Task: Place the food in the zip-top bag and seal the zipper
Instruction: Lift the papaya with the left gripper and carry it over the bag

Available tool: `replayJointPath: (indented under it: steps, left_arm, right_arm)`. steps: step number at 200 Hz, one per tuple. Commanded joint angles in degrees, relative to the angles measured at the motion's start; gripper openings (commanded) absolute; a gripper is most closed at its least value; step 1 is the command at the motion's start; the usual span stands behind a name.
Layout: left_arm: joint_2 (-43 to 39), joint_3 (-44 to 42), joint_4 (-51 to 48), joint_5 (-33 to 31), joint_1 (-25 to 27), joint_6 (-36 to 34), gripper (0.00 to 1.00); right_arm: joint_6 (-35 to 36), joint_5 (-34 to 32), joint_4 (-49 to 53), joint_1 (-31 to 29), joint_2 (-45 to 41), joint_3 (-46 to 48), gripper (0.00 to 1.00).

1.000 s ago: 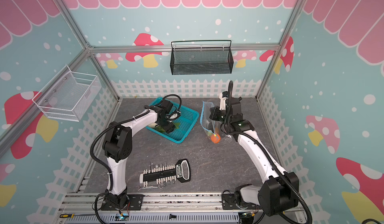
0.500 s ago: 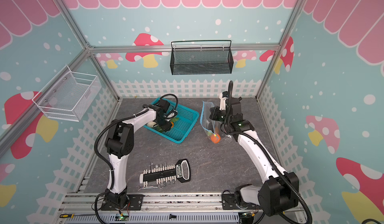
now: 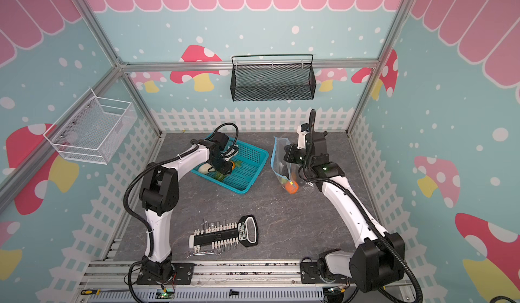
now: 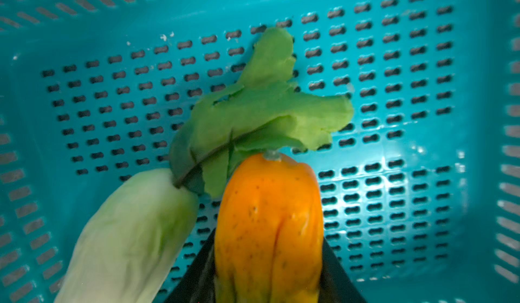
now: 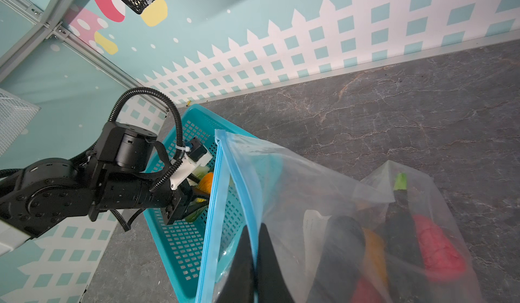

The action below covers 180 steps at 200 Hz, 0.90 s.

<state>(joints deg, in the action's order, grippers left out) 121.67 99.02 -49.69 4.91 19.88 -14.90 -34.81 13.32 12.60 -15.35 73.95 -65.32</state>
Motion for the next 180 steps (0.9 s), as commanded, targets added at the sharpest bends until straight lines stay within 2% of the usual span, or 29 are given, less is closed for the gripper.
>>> replayJointPath:
  steps: [1, 30, 51, 68, 97, 113, 150, 180]
  left_arm:
    - [-5.99, 0.19, 0.08, 7.78, -0.34, 7.85, 0.39]
    - [-11.24, -3.1, 5.92, 15.58, -0.38, 19.39, 0.35]
    - [-13.74, -5.55, 12.39, 23.99, 0.13, 32.82, 0.3]
    - [-14.98, -5.79, 16.29, 25.65, 3.12, 43.16, 0.28]
    - [-17.71, -4.91, 24.84, 23.18, 12.12, 54.27, 0.29]
    - [-18.81, -2.77, 26.21, 20.53, 15.1, 57.21, 0.29]
    - [-21.38, -0.46, 28.29, 12.3, 19.93, 59.94, 0.29]
    - [-23.31, -2.77, 32.7, 11.15, 20.64, 61.93, 0.26]
  right_arm:
    - [-0.53, -0.26, -1.71, 0.32, -0.13, -0.61, 0.02]
    - [-1.48, -0.84, -2.21, 0.33, -0.61, 0.19, 0.02]
    - [-2.5, -1.55, -2.14, 0.29, -1.24, 0.73, 0.02]
    - [-3.04, -2.17, -1.73, 0.33, -0.97, 0.56, 0.03]
    - [-4.17, -2.81, -1.73, 0.31, -0.65, 0.17, 0.02]
    - [-4.78, -3.43, -1.62, 0.25, -0.74, -0.07, 0.03]
    - [-5.84, -4.48, -1.44, 0.32, -1.26, -0.65, 0.02]
    - [-6.15, -4.7, -1.09, 0.33, -1.1, -1.37, 0.02]
